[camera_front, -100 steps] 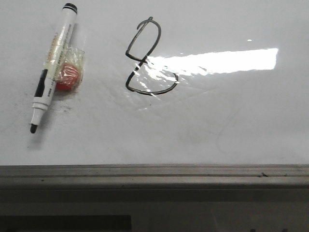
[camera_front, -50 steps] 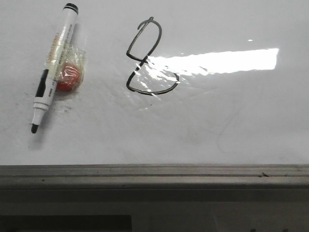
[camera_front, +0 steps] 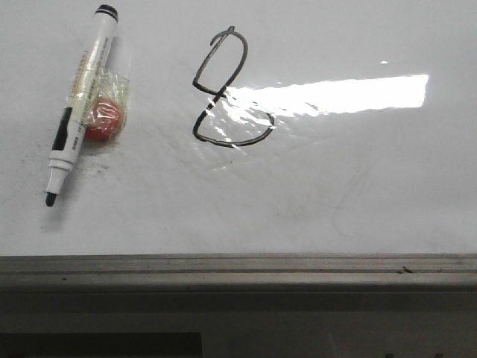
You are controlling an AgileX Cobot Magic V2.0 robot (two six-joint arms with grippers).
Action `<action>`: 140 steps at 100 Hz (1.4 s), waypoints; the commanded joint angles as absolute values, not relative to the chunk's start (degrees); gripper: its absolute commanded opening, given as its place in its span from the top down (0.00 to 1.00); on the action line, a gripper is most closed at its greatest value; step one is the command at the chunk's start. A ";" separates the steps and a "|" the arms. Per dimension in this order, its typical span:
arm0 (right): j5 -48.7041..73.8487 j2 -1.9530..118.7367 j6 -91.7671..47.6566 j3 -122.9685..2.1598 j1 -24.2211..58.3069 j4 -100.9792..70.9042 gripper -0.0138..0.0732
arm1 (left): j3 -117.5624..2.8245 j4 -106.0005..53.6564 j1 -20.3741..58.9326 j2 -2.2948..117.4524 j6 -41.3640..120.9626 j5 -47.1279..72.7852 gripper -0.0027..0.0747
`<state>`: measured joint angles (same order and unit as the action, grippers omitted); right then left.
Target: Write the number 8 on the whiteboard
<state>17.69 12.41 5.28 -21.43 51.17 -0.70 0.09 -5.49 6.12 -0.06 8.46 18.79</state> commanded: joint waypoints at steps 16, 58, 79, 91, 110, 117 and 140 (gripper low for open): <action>13.68 12.76 4.93 -22.81 51.07 0.00 0.91 | 1.88 -6.74 6.09 -1.87 7.95 16.24 0.99; 13.68 12.76 4.93 -22.81 51.07 0.00 0.91 | 1.88 -6.74 6.09 -1.87 7.95 16.24 0.99; 13.68 12.76 4.93 -22.81 51.07 0.00 0.91 | 1.88 -6.74 6.09 -1.87 7.95 16.24 0.99; 13.56 12.76 4.93 -22.68 51.07 0.00 0.91 | 1.88 -6.74 6.09 -1.87 7.95 16.24 0.99; 6.54 12.76 4.93 -18.71 49.83 0.00 0.91 | 1.88 -6.74 6.09 -1.87 7.95 16.24 0.99; 0.60 12.76 4.93 -16.31 48.33 0.00 0.91 | 1.88 -6.74 6.09 -1.87 7.95 16.24 0.99; -23.71 12.76 5.03 -7.13 37.59 1.88 0.91 | 1.88 -6.74 6.09 -1.87 7.95 16.24 0.99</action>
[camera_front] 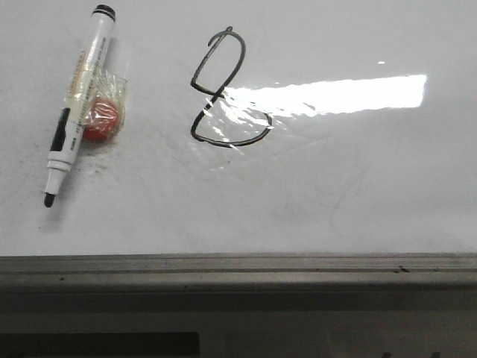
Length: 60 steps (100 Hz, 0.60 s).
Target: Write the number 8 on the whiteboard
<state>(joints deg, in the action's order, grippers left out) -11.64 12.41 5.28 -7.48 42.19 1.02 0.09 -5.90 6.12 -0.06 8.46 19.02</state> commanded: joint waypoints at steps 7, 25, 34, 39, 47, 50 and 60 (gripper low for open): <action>-25.20 12.76 5.03 -5.99 31.90 1.99 0.91 | 1.88 -6.74 6.09 -1.87 7.95 16.24 0.99; -25.20 12.76 5.03 -2.92 14.86 3.61 0.91 | 1.88 -6.74 6.09 -1.87 7.95 16.24 0.99; -25.44 12.76 6.23 -1.11 5.36 3.96 0.91 | 1.88 -6.74 6.09 -1.87 7.95 16.24 0.99; -25.57 12.76 7.32 0.15 0.76 4.16 0.91 | 1.88 -6.74 6.09 -1.87 7.95 16.24 0.99; -22.22 12.39 8.97 1.32 -4.93 4.45 0.91 | 1.88 -6.74 6.09 -1.87 7.95 16.24 0.99; -19.54 11.94 8.97 1.23 -6.19 4.45 0.91 | 1.88 -6.74 6.09 -1.87 7.95 16.24 0.99; -12.51 8.38 8.85 1.35 -8.70 5.02 0.91 | 1.88 -6.74 6.09 -1.87 7.95 16.24 0.99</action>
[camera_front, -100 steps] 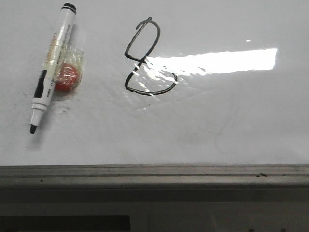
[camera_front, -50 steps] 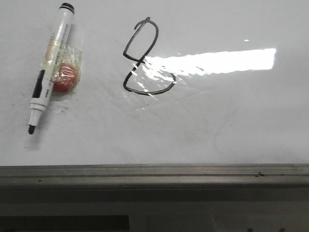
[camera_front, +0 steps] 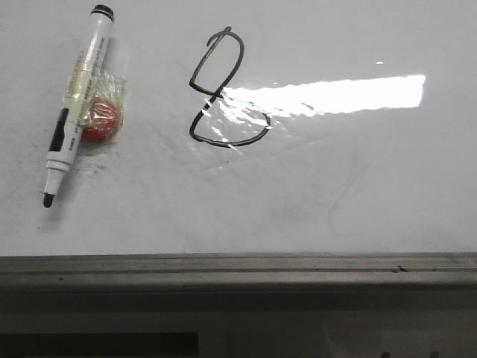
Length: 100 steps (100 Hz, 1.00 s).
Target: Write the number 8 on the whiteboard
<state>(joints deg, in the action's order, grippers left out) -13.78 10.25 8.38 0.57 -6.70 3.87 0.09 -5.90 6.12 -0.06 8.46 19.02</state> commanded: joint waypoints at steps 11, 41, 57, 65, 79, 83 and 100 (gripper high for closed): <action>-3.81 3.11 8.85 1.35 -8.97 7.13 0.91 | 1.88 -6.74 6.09 -1.87 7.95 16.24 0.99; 16.70 -1.85 8.85 1.35 -8.97 8.75 0.91 | 1.88 -6.74 6.09 -1.77 7.95 16.24 0.99; 17.56 -1.85 8.85 1.35 -8.97 8.75 0.91 | 1.88 -6.74 6.09 -1.77 7.95 16.24 0.99; 17.32 -1.85 8.85 1.35 -8.97 8.75 0.91 | 1.88 -6.74 6.09 -1.77 7.95 16.24 0.99; 17.29 -1.85 8.85 1.35 -8.97 8.75 0.91 | 1.88 -6.74 6.09 -1.77 7.95 16.24 0.99; 17.19 -1.85 8.85 1.35 -8.97 8.75 0.91 | 1.88 -6.74 6.09 -1.77 7.95 16.24 0.99; 17.19 -1.85 8.85 1.35 -8.97 8.75 0.91 | 1.88 -6.74 6.09 -1.77 7.95 16.24 0.99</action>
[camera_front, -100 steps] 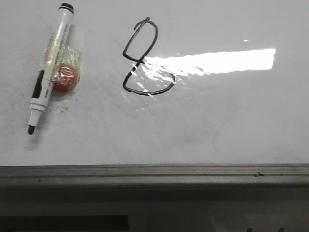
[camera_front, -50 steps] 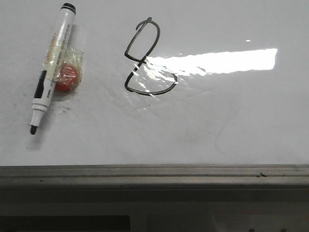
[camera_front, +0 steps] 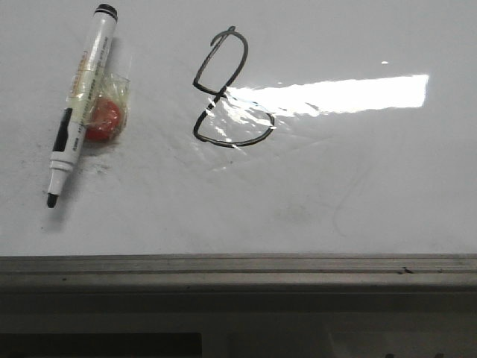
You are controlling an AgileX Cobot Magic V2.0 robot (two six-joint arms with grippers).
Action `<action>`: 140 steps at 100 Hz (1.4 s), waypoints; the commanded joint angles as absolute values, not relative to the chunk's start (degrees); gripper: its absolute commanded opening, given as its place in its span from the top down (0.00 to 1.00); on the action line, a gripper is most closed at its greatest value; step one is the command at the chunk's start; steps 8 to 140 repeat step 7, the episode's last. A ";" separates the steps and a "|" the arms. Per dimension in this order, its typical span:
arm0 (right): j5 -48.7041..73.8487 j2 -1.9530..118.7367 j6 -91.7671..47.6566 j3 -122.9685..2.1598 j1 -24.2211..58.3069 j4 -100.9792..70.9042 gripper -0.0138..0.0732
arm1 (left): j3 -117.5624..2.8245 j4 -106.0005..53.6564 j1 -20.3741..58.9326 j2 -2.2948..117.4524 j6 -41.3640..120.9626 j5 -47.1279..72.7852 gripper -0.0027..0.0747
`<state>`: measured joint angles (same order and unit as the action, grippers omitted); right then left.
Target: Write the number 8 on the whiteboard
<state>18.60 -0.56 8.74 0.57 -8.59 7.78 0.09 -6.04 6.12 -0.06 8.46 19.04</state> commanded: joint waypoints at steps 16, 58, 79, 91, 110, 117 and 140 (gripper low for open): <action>17.19 -1.85 8.85 1.35 -8.97 8.75 0.91 | 1.88 -6.74 6.09 -1.77 7.95 16.24 0.99; 17.19 -1.85 8.85 1.35 -8.97 8.75 0.91 | 1.88 -6.74 6.09 -1.77 7.95 16.24 0.99; 17.19 -1.85 8.85 1.35 -8.97 8.75 0.91 | 1.88 -6.74 6.09 -1.77 7.95 16.24 0.99; 17.19 -1.85 8.85 1.35 -8.97 8.75 0.91 | 1.88 -6.74 6.09 -1.77 7.95 16.24 0.99; 17.19 -1.85 8.85 1.35 -8.97 8.75 0.91 | 1.88 -6.74 6.09 -1.77 7.95 16.24 0.99; 17.19 -1.85 8.85 1.35 -8.97 8.75 0.91 | 1.88 -6.74 6.09 -1.77 7.95 16.24 0.99; 17.19 -1.85 8.85 1.35 -8.97 8.75 0.91 | 1.88 -6.74 6.09 -1.77 7.95 16.24 0.99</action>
